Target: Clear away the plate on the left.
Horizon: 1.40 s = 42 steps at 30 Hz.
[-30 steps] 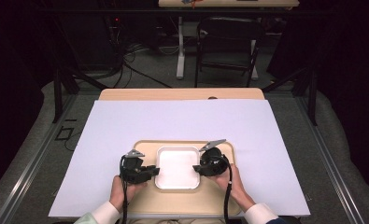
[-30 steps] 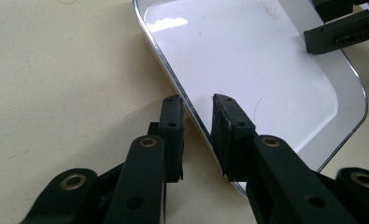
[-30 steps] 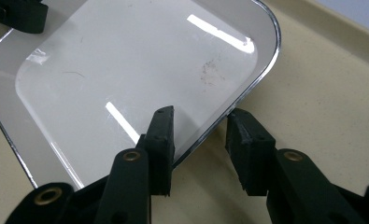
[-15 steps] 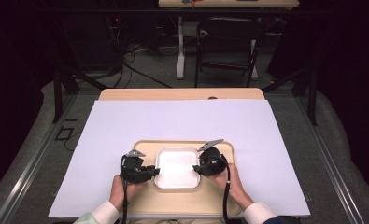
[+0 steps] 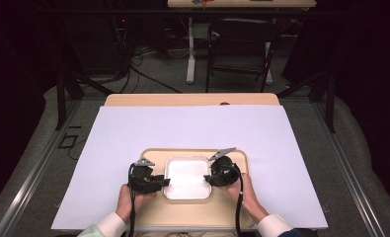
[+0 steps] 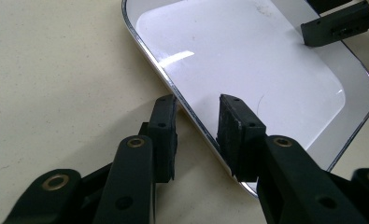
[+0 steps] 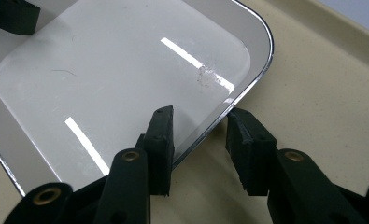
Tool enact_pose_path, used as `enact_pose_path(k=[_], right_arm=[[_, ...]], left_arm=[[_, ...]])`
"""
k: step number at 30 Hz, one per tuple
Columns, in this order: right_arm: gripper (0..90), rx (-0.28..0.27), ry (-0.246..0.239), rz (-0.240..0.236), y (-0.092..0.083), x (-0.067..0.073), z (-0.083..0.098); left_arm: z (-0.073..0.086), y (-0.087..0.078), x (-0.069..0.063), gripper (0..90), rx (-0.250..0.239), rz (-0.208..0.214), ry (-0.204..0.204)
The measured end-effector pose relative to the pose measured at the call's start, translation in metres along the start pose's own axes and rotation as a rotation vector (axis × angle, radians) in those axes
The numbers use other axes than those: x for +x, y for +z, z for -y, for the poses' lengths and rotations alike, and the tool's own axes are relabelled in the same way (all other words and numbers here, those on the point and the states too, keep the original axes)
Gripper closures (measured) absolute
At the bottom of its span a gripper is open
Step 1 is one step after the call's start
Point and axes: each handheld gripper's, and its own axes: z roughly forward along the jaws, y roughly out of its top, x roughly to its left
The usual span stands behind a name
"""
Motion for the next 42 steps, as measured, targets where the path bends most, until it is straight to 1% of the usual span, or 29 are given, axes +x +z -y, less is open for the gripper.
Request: enact_pose_path(k=[3, 8, 9, 18, 19, 21, 22, 23, 24, 25, 26, 27, 28, 30, 31, 33, 34, 36, 37, 38, 39, 40, 42], right_arm=[[61.5, 0.002, -0.002, 0.002, 0.0, 0.001, 0.0], [61.5, 0.006, 0.004, 0.009, -0.001, 0.002, 0.0], [61.5, 0.007, 0.004, 0.009, -0.001, 0.002, 0.0], [60.8, 0.009, -0.005, 0.012, -0.001, 0.002, 0.0], [60.5, 0.007, -0.006, 0.011, -0.001, 0.001, 0.0], [58.5, 0.006, -0.006, 0.015, -0.001, 0.001, 0.0], [56.5, 0.003, -0.006, 0.019, -0.001, 0.001, 0.0], [53.0, -0.002, -0.008, 0.015, -0.002, 0.001, 0.0], [47.9, -0.014, -0.007, 0.012, -0.004, 0.002, -0.001], [44.9, -0.023, -0.004, 0.015, -0.006, 0.003, -0.001], [39.9, -0.034, -0.016, 0.019, -0.008, 0.003, -0.002], [36.4, -0.045, -0.014, 0.024, -0.011, 0.004, -0.002], [33.0, -0.063, -0.026, 0.027, -0.013, 0.003, -0.003], [25.8, -0.087, -0.034, 0.033, -0.018, 0.004, -0.003], [23.1, -0.099, -0.034, 0.035, -0.021, 0.005, -0.003], [15.7, -0.127, -0.047, 0.042, -0.028, 0.008, -0.002], [14.0, -0.134, -0.054, 0.044, -0.032, 0.01, -0.002], [10.9, -0.172, -0.082, 0.05, -0.04, 0.015, -0.002], [9.0, -0.183, -0.09, 0.054, -0.044, 0.016, -0.002], [8.5, -0.207, -0.107, 0.062, -0.05, 0.019, -0.001], [7.6, -0.22, -0.111, 0.065, -0.054, 0.02, -0.001], [6.1, -0.242, -0.115, 0.075, -0.061, 0.023, -0.001], [3.3, -0.267, -0.129, 0.093, -0.071, 0.026, 0.0]], left_arm=[[0.0, 0.0, 0.0, 67.7, 0.001, 0.002, -0.004], [0.0, 0.0, 0.001, 67.8, 0.004, 0.002, 0.005], [0.0, 0.0, 0.001, 67.9, 0.0, 0.002, -0.001], [-0.001, 0.001, 0.001, 68.1, -0.003, 0.005, 0.004], [-0.001, 0.001, 0.001, 67.9, -0.002, 0.009, 0.005], [-0.002, 0.001, 0.001, 64.6, 0.004, 0.025, 0.007], [-0.002, 0.001, 0.0, 61.6, 0.008, 0.03, 0.015], [-0.003, 0.0, -0.001, 59.1, 0.017, 0.024, 0.035], [-0.003, 0.0, -0.002, 55.6, 0.012, 0.023, 0.039], [-0.003, -0.001, -0.002, 53.9, 0.015, 0.027, 0.048], [-0.003, -0.002, -0.003, 50.7, 0.015, 0.024, 0.057], [-0.004, -0.004, -0.003, 45.7, 0.009, 0.02, 0.059], [-0.004, -0.005, -0.003, 41.9, 0.006, 0.027, 0.065], [-0.005, -0.009, -0.002, 35.7, -0.014, 0.036, 0.065], [-0.005, -0.011, -0.002, 33.3, -0.016, 0.041, 0.07], [-0.006, -0.018, -0.002, 27.8, -0.045, 0.045, 0.069], [-0.006, -0.022, -0.002, 25.6, -0.056, 0.054, 0.069], [-0.007, -0.029, -0.002, 20.1, -0.081, 0.047, 0.088], [-0.008, -0.034, -0.003, 18.4, -0.084, 0.043, 0.112], [-0.008, -0.037, -0.004, 16.1, -0.093, 0.035, 0.128], [-0.009, -0.043, -0.006, 15.3, -0.112, 0.014, 0.157], [-0.01, -0.047, -0.007, 14.4, -0.122, 0.007, 0.174], [-0.011, -0.054, -0.009, 11.6, -0.143, -0.012, 0.206]])
